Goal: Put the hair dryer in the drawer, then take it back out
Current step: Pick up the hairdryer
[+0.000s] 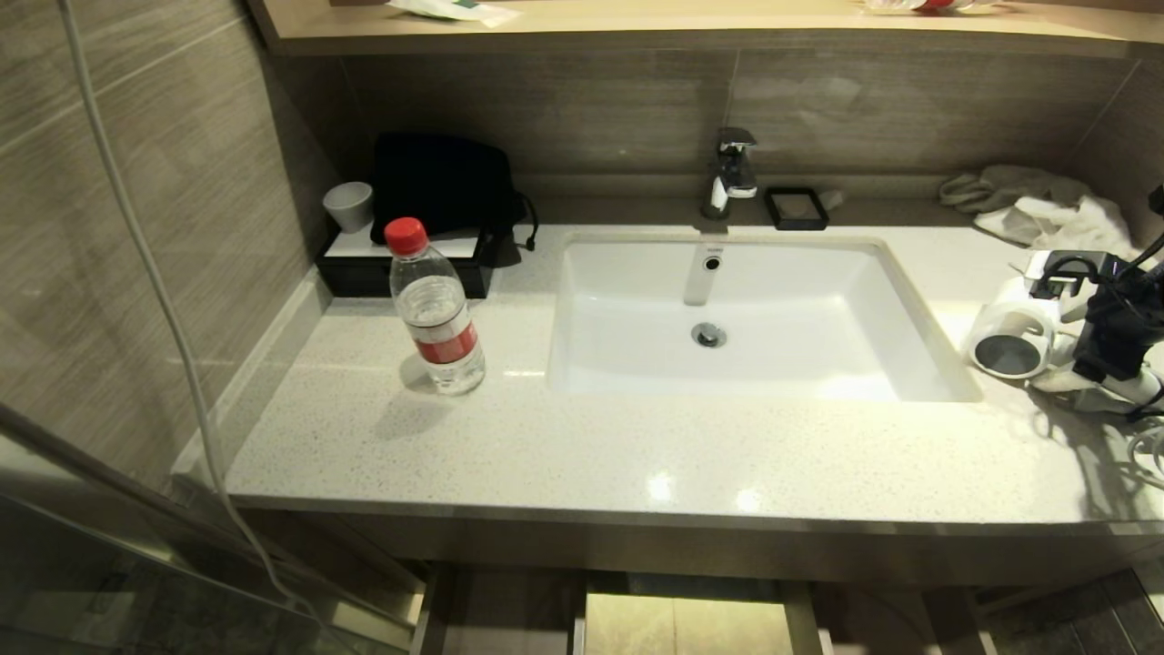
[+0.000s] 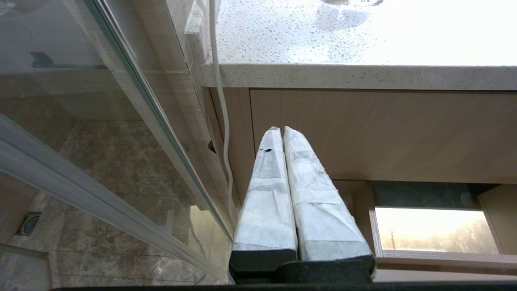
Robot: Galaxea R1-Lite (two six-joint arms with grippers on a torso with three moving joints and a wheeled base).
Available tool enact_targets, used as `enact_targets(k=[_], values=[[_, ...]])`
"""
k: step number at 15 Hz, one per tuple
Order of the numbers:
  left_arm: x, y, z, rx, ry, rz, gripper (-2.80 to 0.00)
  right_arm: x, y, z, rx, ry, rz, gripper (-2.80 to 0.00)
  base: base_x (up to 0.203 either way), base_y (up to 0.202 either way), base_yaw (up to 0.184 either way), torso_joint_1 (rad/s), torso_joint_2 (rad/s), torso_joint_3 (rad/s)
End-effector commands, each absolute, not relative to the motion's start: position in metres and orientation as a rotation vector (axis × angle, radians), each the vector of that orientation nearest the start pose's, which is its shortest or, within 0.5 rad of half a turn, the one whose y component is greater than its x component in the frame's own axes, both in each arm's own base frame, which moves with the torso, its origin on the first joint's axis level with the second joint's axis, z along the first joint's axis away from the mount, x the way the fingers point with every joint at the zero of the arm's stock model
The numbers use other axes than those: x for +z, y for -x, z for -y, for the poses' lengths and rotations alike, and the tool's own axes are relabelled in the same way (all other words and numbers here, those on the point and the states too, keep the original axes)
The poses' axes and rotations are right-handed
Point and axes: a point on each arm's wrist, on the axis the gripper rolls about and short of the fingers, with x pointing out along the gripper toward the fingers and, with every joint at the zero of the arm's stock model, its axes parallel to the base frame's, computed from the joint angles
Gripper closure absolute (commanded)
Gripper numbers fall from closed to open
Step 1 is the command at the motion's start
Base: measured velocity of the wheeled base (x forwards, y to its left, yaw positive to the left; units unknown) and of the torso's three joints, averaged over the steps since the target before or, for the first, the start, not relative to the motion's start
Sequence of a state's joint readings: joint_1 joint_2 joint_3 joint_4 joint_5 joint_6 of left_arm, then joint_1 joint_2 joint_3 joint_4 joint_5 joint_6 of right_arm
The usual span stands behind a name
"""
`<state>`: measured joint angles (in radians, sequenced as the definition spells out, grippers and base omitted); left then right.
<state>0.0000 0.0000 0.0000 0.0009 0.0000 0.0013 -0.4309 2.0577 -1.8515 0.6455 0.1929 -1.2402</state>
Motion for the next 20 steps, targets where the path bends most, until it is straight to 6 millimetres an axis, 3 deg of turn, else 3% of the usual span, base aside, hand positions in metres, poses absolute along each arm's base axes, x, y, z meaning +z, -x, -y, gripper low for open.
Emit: enact_targets(k=[1, 9, 16, 20], values=[[0.075, 0.023, 0.0, 0.0, -0.002, -0.002, 0.0, 0.222, -0.361, 0.161, 0.309, 0.901, -0.829, 0.0, 0.0, 0.0, 0.0, 0.0, 0.0, 0.0], [0.075, 0.023, 0.0, 0.0, -0.002, -0.002, 0.0, 0.235, -0.354, 0.158, 0.282, 0.908, -0.808, 0.0, 0.0, 0.0, 0.0, 0.0, 0.0, 0.0], [0.075, 0.023, 0.0, 0.0, -0.002, -0.001, 0.0, 0.282, -0.315, 0.141, 0.181, 0.866, -0.726, 0.0, 0.0, 0.0, 0.0, 0.0, 0.0, 0.0], [0.075, 0.023, 0.0, 0.0, -0.002, -0.002, 0.0, 0.302, -0.277, 0.123, 0.145, 0.846, -0.693, 0.0, 0.0, 0.0, 0.0, 0.0, 0.0, 0.0]])
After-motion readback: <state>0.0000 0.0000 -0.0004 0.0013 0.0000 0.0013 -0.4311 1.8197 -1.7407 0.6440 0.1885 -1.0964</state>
